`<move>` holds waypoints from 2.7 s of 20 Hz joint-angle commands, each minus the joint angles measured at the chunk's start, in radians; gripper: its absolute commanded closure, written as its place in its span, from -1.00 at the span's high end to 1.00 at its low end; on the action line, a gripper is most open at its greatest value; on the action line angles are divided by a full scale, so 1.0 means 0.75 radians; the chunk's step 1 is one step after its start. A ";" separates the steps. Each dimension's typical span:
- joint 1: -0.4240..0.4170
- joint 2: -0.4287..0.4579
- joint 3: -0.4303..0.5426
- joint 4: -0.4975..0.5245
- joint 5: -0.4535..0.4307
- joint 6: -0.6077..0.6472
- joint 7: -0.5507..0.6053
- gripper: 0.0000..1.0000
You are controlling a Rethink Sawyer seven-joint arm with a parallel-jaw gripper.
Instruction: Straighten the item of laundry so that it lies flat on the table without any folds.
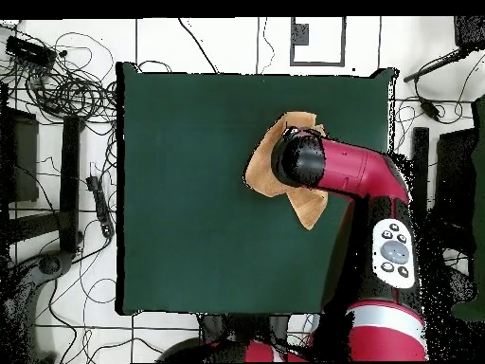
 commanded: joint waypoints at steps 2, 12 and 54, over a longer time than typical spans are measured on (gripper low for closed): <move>0.013 0.010 0.182 0.156 -0.097 0.067 -0.085 -1.00; -0.002 0.012 0.210 0.135 -0.133 0.142 -0.121 1.00; -0.480 -0.019 0.520 0.035 -0.271 0.313 -0.603 1.00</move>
